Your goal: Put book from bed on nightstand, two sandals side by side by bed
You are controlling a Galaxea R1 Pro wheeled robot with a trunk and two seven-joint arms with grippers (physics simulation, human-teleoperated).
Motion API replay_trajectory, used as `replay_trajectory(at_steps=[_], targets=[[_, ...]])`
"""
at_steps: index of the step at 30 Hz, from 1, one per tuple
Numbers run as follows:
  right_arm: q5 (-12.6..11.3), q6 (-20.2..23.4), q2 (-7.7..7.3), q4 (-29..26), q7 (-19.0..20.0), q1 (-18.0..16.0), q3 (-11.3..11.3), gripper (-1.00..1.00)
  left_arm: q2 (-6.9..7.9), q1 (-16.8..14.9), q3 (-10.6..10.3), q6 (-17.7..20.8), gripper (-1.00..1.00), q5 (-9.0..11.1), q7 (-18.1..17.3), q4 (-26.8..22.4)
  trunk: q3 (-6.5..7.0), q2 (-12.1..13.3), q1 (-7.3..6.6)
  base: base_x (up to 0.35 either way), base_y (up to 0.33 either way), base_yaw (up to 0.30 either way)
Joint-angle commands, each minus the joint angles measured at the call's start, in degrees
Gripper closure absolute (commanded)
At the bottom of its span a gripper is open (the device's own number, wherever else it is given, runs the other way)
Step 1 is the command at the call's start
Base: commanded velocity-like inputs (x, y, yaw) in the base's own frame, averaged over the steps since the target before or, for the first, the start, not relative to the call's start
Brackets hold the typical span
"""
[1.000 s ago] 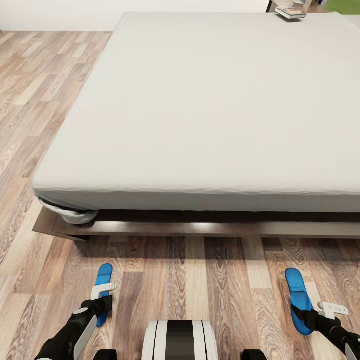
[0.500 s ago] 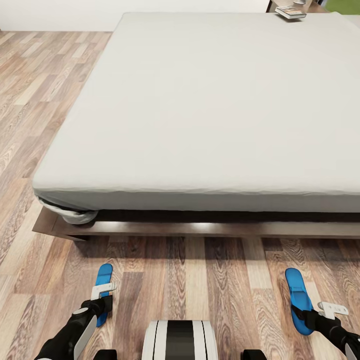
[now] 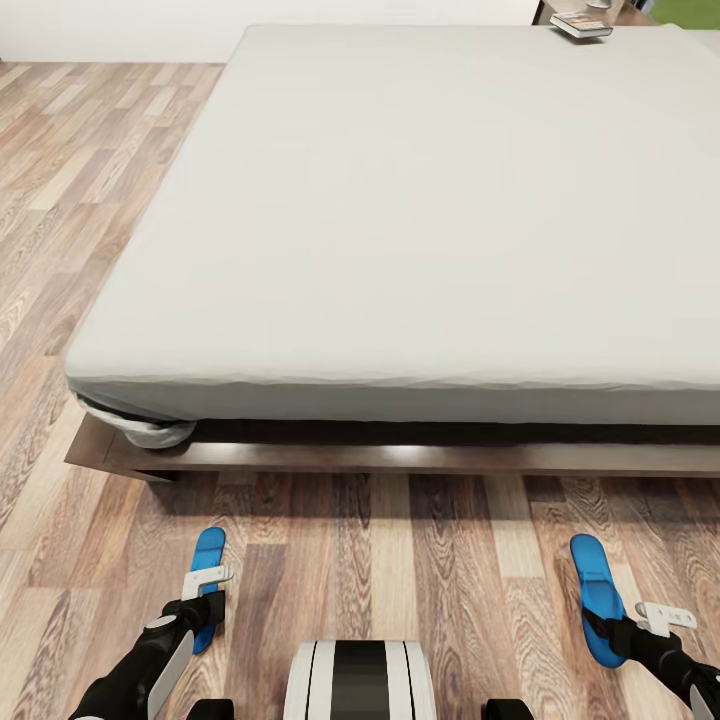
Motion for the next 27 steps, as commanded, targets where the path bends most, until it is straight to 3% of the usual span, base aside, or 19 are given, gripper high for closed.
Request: replay_trajectory(at_steps=[1, 2, 19, 27], targets=[[0.3, -0.1, 0.04, 0.0, 0.5, 0.0, -0.4, 1.00, 0.02, 0.0, -0.1, 0.3, 1.00, 0.9, 0.2, 0.0, -0.03, 0.0, 0.00, 0.000, 0.000, 0.000], [0.3, -0.1, 0.04, 0.0, 0.5, 0.0, -0.4, 1.00, 0.02, 0.0, -0.1, 0.3, -1.00, 0.9, 0.2, 0.0, -0.03, 0.0, 0.00, 0.000, 0.000, 0.000], [0.3, -0.1, 0.05, -0.1, 0.4, 0.0, -0.4, 1.00, 0.02, 0.0, -0.1, 0.4, -1.00, 0.9, 0.3, 0.0, -0.03, 0.0, 0.00, 0.000, 0.000, 0.000], [0.3, -0.1, 0.05, -0.1, 0.4, 0.0, -0.4, 1.00, 0.02, 0.0, -0.1, 0.4, -1.00, 0.9, 0.3, 0.0, 1.74, 0.1, -0.21, 0.000, 0.000, 0.000]])
